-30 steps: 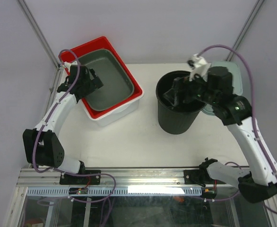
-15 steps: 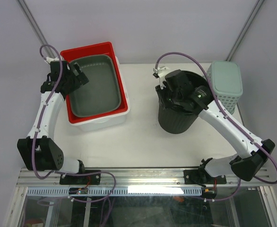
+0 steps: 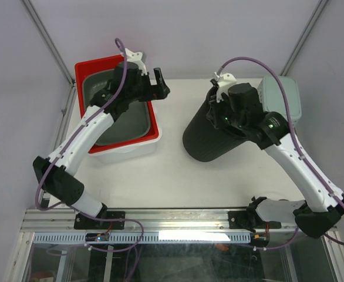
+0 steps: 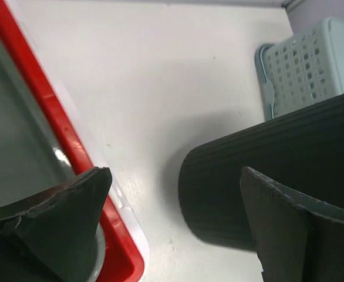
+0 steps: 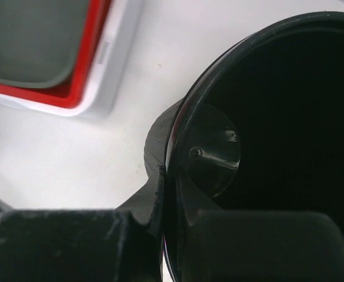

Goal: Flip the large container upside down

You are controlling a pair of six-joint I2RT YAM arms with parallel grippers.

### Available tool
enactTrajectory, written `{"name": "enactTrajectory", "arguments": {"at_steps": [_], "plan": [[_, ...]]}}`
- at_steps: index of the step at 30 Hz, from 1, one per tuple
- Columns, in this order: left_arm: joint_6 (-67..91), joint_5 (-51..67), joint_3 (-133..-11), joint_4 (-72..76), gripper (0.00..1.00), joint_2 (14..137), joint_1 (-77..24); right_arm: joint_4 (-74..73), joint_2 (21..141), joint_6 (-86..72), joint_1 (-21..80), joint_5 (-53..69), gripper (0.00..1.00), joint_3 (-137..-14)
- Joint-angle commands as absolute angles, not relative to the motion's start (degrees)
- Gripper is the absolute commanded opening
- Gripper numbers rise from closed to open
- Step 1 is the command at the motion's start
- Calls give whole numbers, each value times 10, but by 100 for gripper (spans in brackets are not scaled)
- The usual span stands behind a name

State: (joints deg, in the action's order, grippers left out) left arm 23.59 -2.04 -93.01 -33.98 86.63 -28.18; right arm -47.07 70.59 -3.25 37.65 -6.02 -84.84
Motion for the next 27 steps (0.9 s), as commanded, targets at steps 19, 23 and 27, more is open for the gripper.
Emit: {"name": "enactTrajectory", "arguments": {"at_steps": [19, 23, 27], "plan": [[294, -86, -964, -329, 99, 1054, -240, -413, 577, -64, 367, -17, 0, -821], [290, -74, -928, -329, 99, 1035, -190, -367, 585, -90, 319, 40, 0, -832], [279, -94, -901, -329, 99, 1014, -158, -330, 609, -138, 246, 116, 0, -848]]}}
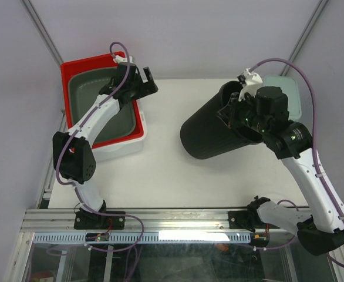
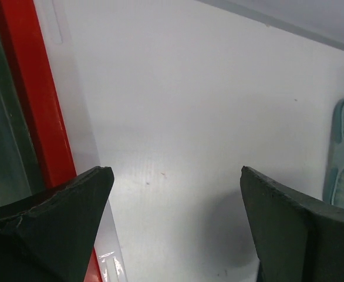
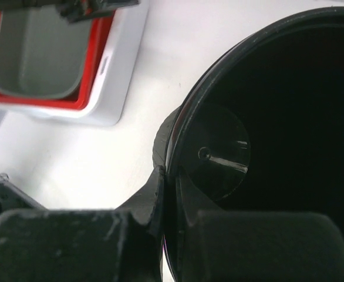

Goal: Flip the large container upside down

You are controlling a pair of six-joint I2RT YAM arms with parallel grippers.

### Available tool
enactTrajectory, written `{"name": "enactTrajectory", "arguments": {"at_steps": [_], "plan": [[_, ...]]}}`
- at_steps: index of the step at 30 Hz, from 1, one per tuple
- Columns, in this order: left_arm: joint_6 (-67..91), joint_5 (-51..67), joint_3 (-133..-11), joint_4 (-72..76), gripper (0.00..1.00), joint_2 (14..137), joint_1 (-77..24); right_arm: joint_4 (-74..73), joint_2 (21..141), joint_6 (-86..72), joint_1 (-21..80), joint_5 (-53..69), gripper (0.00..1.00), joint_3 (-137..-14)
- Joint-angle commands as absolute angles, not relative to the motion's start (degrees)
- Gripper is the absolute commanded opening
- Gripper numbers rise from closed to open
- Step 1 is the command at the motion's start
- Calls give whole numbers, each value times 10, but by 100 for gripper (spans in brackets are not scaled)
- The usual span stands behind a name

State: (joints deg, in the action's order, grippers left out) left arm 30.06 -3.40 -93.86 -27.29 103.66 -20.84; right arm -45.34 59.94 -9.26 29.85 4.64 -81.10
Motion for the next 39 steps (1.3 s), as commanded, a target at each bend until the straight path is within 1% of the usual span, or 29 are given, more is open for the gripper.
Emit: {"name": "enactTrajectory", "arguments": {"at_steps": [1, 4, 6, 10, 13, 15, 18, 23, 27, 30, 33, 39], "plan": [[274, -94, -899, -331, 99, 1011, -153, -323, 614, -150, 229, 128, 0, -849], [267, -84, -892, -332, 99, 996, -149, -276, 625, -198, 185, 170, 0, -834], [266, -52, -896, -331, 99, 982, -150, -220, 630, -242, 158, 214, 0, -808], [258, 3, -912, -330, 99, 937, -163, -57, 650, -362, 110, 322, 0, -748], [260, 26, -923, -331, 99, 896, -167, 35, 678, -437, 103, 362, 0, -720], [261, 2, -928, -336, 99, 866, -167, 67, 702, -471, 103, 370, 0, -710], [268, -32, -929, -345, 99, 815, -166, 194, 731, -556, 103, 371, 0, -655], [262, -31, -932, -367, 99, 774, -166, 433, 804, -720, 106, 376, 0, -573], [260, -15, -919, -379, 99, 772, -167, 547, 842, -787, 105, 353, 0, -508], [253, -6, -903, -379, 99, 774, -175, 564, 844, -799, 104, 348, 0, -461], [244, -13, -884, -379, 99, 779, -195, 541, 823, -785, 101, 342, 0, -417], [266, 11, -823, -359, 99, 789, -207, 515, 780, -776, 87, 333, 0, -346]]}}
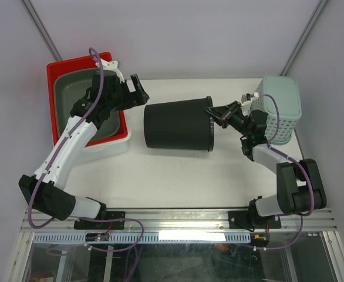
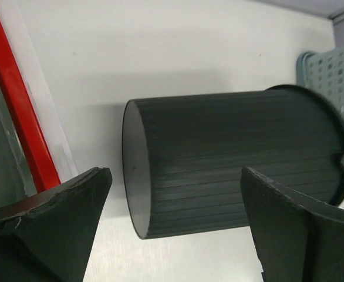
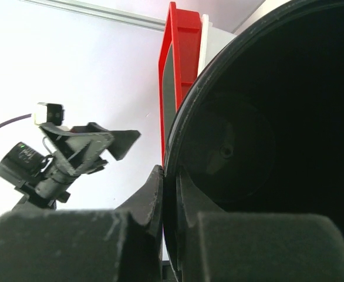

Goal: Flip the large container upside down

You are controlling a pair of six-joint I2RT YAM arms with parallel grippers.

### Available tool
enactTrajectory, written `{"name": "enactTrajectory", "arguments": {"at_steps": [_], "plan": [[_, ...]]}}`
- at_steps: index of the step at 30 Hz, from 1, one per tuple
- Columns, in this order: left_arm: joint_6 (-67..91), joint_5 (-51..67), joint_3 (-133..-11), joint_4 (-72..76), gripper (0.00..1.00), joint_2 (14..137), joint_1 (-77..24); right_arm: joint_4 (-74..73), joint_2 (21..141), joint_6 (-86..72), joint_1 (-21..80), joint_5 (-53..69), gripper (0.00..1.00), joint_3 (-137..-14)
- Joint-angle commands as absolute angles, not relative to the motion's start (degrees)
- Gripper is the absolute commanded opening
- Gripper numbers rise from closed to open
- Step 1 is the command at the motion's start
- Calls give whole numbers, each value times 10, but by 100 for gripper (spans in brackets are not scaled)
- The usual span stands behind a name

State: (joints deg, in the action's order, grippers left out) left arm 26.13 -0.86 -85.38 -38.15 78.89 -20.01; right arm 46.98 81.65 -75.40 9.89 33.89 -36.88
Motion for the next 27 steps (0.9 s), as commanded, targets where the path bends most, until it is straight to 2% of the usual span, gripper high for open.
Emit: {"name": "enactTrajectory", "arguments": {"at_steps": [1, 6, 12, 15, 19, 21, 23, 27], "plan": [[273, 14, -811, -351, 99, 790, -207, 514, 779, -778, 84, 338, 0, -341], [286, 81, -775, -313, 99, 802, -207, 536, 783, -797, 68, 356, 0, -318], [289, 117, -751, -279, 99, 815, -207, 648, 829, -860, 49, 375, 0, -288], [294, 170, -755, -268, 99, 835, -207, 695, 857, -890, 45, 380, 0, -282], [306, 214, -751, -241, 94, 823, -207, 727, 881, -905, 43, 378, 0, -279], [310, 241, -750, -232, 91, 823, -207, 741, 891, -913, 43, 377, 0, -279], [315, 272, -753, -224, 83, 823, -207, 752, 902, -921, 43, 376, 0, -278], [332, 306, -766, -193, 62, 827, -207, 797, 924, -940, 43, 376, 0, -276]]}}
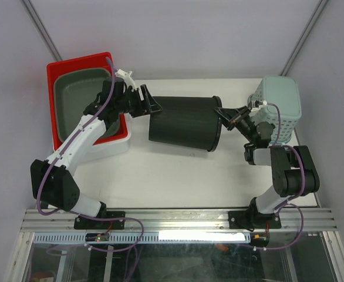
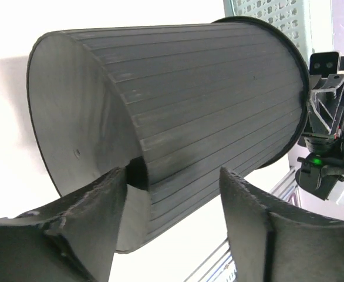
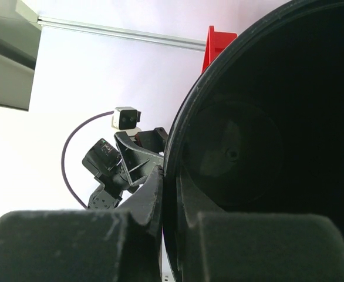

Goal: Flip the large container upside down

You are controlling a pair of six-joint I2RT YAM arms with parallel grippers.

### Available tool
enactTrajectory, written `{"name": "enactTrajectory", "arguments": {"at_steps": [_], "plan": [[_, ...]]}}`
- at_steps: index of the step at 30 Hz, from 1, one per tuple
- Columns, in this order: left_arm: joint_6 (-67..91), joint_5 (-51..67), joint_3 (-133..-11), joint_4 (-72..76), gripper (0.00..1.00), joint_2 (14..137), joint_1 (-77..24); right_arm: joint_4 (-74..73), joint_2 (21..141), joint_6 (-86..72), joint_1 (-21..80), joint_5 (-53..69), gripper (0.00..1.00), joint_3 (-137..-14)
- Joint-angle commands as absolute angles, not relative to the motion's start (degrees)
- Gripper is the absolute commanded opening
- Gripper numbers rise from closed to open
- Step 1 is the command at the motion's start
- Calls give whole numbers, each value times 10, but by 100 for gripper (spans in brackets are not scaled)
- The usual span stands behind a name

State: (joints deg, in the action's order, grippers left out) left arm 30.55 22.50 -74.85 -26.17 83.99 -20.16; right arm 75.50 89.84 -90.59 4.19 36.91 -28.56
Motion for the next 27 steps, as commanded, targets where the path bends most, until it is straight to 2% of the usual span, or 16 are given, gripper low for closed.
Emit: {"name": "enactTrajectory", "arguments": {"at_steps": [1, 7, 11, 12, 15, 19, 27], "plan": [[334, 312, -776, -191, 58, 831, -207, 805, 929, -945, 44, 375, 0, -275], [354, 344, -822, -173, 48, 854, -207, 831, 948, -957, 49, 366, 0, -268], [344, 342, -844, -167, 37, 861, -207, 826, 956, -949, 69, 362, 0, -274], [340, 337, -850, -170, 35, 864, -207, 821, 959, -947, 77, 361, 3, -276], [333, 336, -864, -178, 26, 877, -207, 812, 963, -941, 93, 353, 19, -272], [335, 337, -870, -179, 25, 887, -207, 790, 957, -931, 104, 340, 37, -254], [339, 348, -873, -175, 25, 898, -210, 660, 884, -875, 109, 303, 64, -216]]}}
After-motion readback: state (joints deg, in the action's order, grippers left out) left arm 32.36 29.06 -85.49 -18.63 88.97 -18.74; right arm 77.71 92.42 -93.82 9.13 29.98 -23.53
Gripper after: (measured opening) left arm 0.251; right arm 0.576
